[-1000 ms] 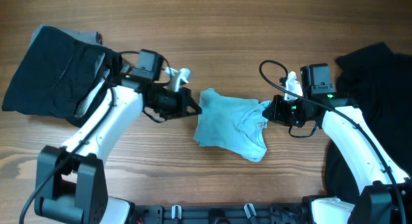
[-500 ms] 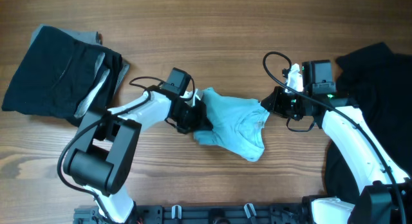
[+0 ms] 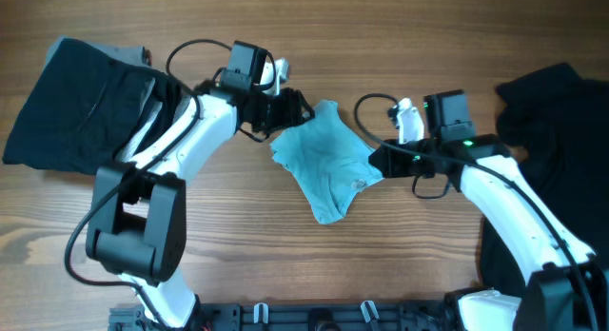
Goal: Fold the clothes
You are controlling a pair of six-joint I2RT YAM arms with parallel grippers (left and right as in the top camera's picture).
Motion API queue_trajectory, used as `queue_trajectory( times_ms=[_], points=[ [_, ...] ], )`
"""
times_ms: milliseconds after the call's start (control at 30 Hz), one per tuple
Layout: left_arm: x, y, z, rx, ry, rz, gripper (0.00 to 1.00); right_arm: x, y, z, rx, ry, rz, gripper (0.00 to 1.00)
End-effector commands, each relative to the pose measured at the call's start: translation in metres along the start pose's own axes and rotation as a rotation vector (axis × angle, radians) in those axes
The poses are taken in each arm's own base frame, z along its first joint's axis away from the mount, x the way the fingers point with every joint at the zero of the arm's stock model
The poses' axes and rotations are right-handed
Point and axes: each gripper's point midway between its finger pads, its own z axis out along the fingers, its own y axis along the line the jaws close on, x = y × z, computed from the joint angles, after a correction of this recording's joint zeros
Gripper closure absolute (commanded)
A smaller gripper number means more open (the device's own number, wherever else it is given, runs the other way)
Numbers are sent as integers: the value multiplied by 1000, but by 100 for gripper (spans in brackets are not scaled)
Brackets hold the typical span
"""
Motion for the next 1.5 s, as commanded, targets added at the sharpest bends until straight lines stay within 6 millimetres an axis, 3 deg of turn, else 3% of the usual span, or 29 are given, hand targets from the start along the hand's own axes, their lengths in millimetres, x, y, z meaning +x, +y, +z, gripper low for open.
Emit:
queue_trajectory(
  times_ms=[0,33,233,367,500,733,867,933,1000,1100,1133,1267,1300,1333,1400,1467],
  points=[
    [13,-5,-34,-29,30,-6,12,11,-21,24,115,69,3,92],
    [23,-1,-36,-46,66,-19,0,15,-30,34,138,96,13,92],
    [68,37,-25,-149,201,-147,0,38,-44,73,99,220,113,96],
    [83,46,-8,-106,214,-255,0,39,-44,72,98,225,97,96],
    [87,54,23,-75,141,-420,0,40,-44,72,98,226,99,96],
    [93,44,68,-65,69,-462,1,40,-44,72,98,225,102,96],
    [106,37,91,-71,92,-419,8,40,-44,72,98,226,102,96],
    [111,42,100,-99,97,-412,25,40,-44,72,99,226,102,96],
    [111,46,101,-109,94,-417,53,40,-44,72,98,226,102,96],
    [105,51,96,-108,81,-401,87,42,-43,71,97,236,119,96],
    [103,54,94,-110,79,-377,93,45,-41,68,98,247,145,96],
    [87,61,70,-114,54,-324,96,29,-23,34,89,202,99,96],
    [78,60,57,-113,40,-301,96,19,-15,21,81,169,73,96],
    [63,57,30,-110,12,-248,96,-2,7,-11,47,88,-11,96],
    [43,52,-7,-108,-31,-214,96,-17,20,-36,43,19,-53,95],
    [11,43,-62,-94,-132,-181,96,-36,37,-68,33,-89,-97,95]
  ],
)
